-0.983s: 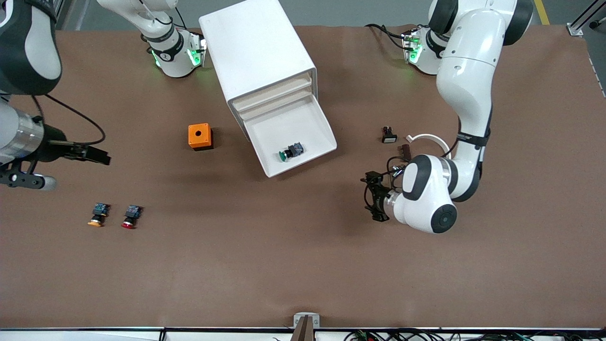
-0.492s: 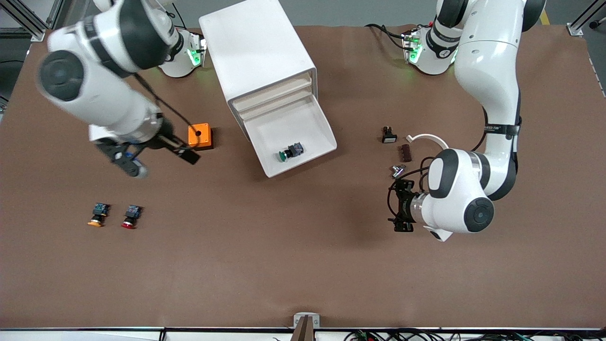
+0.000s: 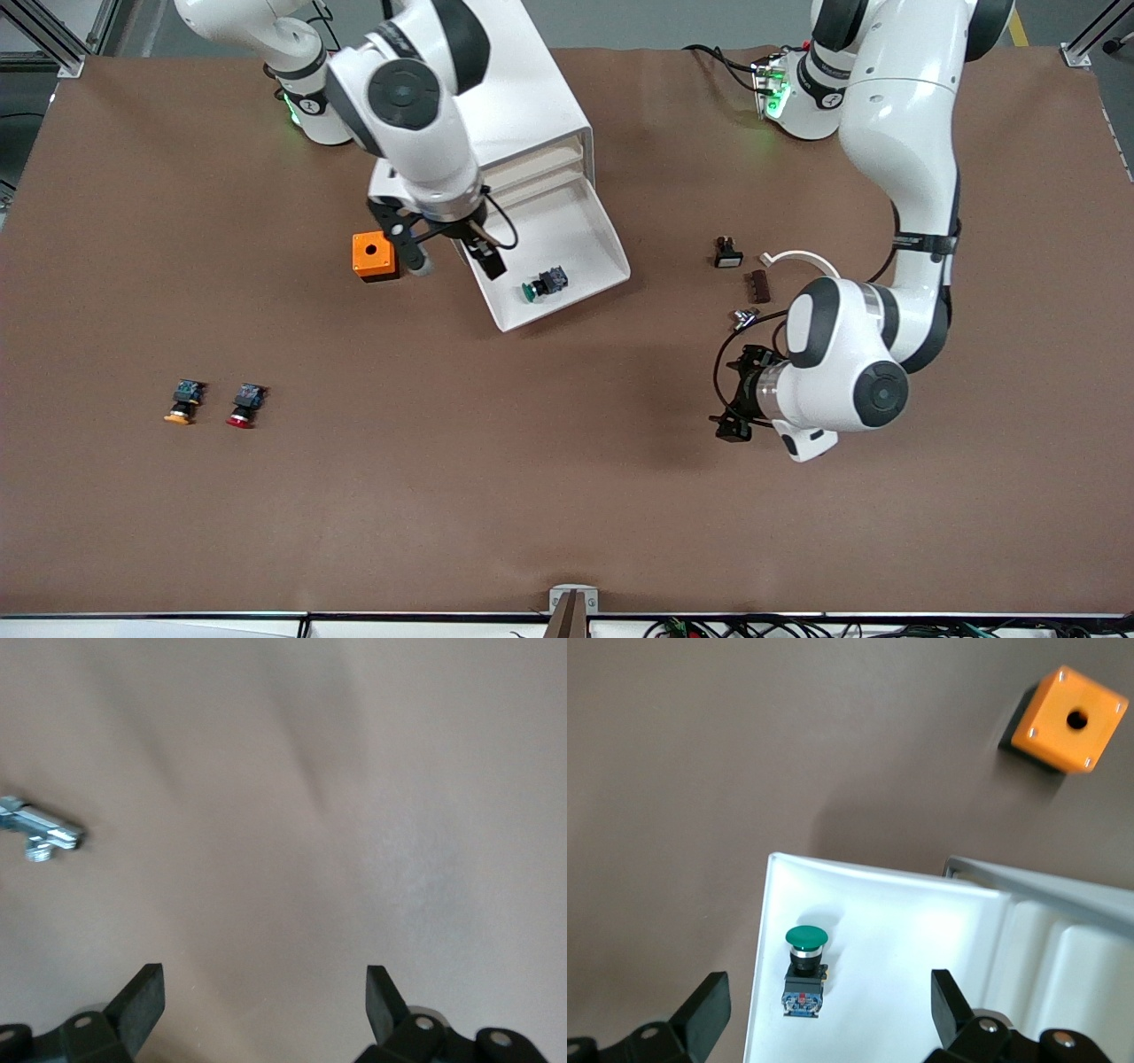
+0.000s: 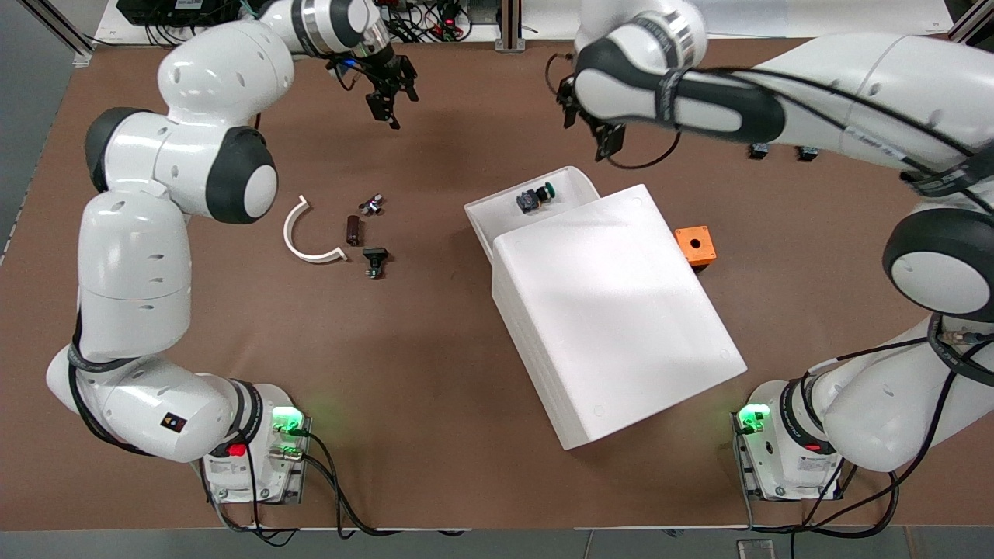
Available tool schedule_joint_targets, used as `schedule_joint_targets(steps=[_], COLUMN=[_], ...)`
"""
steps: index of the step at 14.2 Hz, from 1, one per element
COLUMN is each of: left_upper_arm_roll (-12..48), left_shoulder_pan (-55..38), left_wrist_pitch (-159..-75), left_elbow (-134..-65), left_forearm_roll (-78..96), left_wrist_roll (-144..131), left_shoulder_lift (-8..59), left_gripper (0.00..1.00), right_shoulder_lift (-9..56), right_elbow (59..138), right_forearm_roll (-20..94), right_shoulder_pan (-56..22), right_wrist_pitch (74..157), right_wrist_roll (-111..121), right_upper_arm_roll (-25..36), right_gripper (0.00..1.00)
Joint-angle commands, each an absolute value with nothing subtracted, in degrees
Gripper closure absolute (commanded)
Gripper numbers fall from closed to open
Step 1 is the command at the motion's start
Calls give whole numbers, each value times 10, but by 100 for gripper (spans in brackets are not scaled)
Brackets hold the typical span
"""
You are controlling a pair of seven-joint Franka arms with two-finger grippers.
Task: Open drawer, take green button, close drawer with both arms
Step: 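Grasp the green push button inside the drawer with the right gripper, then lift the button with the right gripper while the left gripper closes the drawer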
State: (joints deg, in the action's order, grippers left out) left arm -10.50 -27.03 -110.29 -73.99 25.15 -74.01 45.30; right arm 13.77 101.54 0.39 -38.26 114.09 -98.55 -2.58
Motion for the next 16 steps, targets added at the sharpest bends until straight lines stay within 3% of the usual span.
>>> schedule_joint_targets(steps=[1, 8, 10, 13, 16], left_upper_arm_roll=[-107, -66, -52, -33, -15], left_shoulder_pan=[-304, -337, -343, -363, -375], left_wrist_pitch=[-1132, -1186, -1191, -1271, -1279], left_elbow=[-778, -786, -787, -835, -869], left_forearm_roll=[192, 165, 165, 171, 172], left_wrist_roll=[-694, -672, -668, -678, -694], left_shoulder_lift=[448, 445, 446, 442, 428], left_gripper=[0, 0, 0, 0, 0], right_shoulder_lift=[187, 293, 296, 304, 311], right_elbow=[1012, 984, 983, 982, 977], right_forearm_roll=[-26, -90, -89, -88, -84], right_shoulder_pan=[-409, -458, -459, -459, -459], right_wrist_pitch=[1184, 1262, 1261, 1263, 1263], right_wrist_roll=[-1067, -1180, -1182, -1188, -1188], right_upper_arm_roll=[-18, -17, -17, -17, -18], right_gripper=[0, 0, 0, 0, 0])
